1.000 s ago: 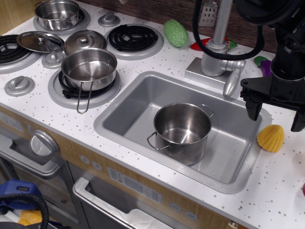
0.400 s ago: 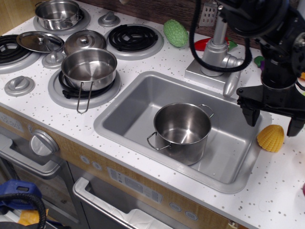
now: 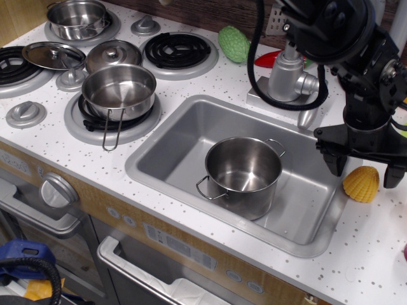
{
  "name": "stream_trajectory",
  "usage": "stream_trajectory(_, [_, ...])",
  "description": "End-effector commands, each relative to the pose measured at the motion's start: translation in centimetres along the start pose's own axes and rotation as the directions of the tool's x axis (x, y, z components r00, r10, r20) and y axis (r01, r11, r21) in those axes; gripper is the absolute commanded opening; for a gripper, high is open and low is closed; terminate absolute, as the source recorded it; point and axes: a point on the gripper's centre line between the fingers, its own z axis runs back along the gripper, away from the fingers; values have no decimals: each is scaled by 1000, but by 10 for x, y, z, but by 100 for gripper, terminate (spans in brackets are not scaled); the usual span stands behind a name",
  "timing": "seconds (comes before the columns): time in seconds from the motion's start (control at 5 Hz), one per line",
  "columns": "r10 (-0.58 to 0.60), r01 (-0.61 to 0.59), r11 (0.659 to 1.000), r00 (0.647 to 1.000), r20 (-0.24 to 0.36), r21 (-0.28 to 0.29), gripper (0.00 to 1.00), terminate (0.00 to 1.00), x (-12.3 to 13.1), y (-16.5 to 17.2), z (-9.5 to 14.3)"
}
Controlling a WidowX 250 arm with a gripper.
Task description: Put corn in pot which is in sink
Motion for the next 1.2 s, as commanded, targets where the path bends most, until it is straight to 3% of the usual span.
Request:
stream_trajectory(0.0, [-10, 12, 999, 999, 43, -50, 100, 0, 6, -5, 2])
stream_trajectory(0.2, [-15, 17, 998, 999, 36, -54, 0, 0, 8, -4, 2])
stream_trajectory(0.4, [-27, 28, 999, 999, 26, -42, 0, 0, 10, -2, 7])
stream_trajectory(0.8, [-168, 170, 981, 985, -33, 95, 0, 0, 21, 11, 38])
stream_trajectory(1.0, [-246, 248, 959, 969, -30, 134, 0, 0, 16, 36, 43])
